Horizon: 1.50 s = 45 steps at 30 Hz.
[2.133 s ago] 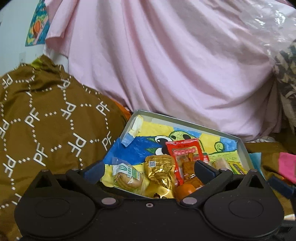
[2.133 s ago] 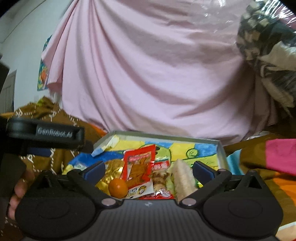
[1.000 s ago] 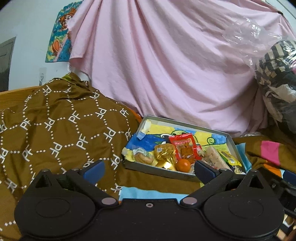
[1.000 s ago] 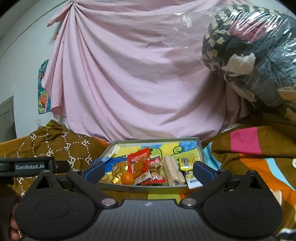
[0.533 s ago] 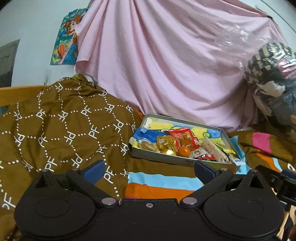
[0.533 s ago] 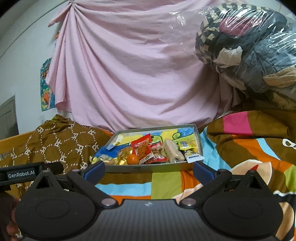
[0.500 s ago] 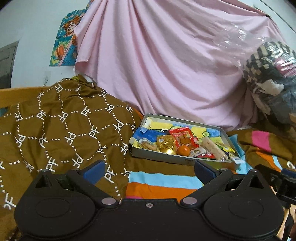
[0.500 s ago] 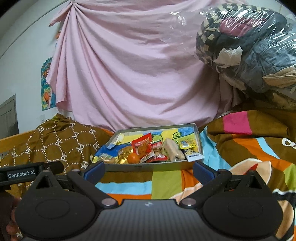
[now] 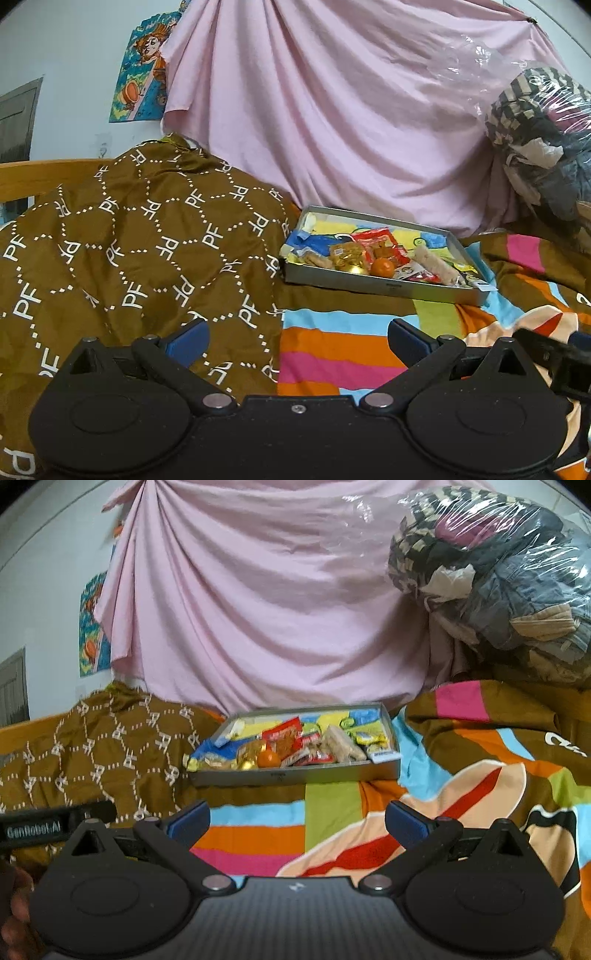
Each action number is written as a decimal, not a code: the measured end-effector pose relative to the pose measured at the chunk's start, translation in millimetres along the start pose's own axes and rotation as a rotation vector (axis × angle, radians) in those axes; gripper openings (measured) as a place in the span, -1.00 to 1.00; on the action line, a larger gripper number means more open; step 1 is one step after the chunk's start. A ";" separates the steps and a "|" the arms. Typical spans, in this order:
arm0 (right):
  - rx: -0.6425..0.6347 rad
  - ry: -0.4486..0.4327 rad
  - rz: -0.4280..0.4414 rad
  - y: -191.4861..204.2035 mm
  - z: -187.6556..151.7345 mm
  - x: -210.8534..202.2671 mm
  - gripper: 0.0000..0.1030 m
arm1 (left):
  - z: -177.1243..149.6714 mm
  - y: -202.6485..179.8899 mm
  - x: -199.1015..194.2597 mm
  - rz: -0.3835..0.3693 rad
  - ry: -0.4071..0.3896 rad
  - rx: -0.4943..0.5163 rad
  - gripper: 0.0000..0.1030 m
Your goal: Organize snacks
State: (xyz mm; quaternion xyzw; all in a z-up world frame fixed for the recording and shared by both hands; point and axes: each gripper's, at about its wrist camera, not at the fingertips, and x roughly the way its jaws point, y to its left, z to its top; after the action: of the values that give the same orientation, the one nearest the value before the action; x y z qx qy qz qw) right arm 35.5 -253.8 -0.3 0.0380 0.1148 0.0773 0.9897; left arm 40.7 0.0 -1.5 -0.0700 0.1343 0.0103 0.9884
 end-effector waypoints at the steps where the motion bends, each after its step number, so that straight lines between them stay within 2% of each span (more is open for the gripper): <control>1: 0.003 0.008 0.000 -0.3 -1.1 1.3 1.00 | -0.3 1.0 0.9 0.001 0.003 0.001 0.98; 16: 0.029 0.095 0.020 -1.9 -8.5 15.5 1.00 | -11.5 0.2 8.9 0.029 0.053 0.041 0.99; 45: 0.006 0.109 0.034 1.7 -11.2 15.9 1.00 | -10.9 0.7 6.4 0.042 0.073 0.019 0.98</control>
State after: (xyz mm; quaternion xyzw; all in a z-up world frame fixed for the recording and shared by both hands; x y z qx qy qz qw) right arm 48.0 -248.9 -14.5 0.0388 0.1683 0.0958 0.9803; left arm 44.0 -0.9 -13.7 -0.0582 0.1717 0.0272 0.9831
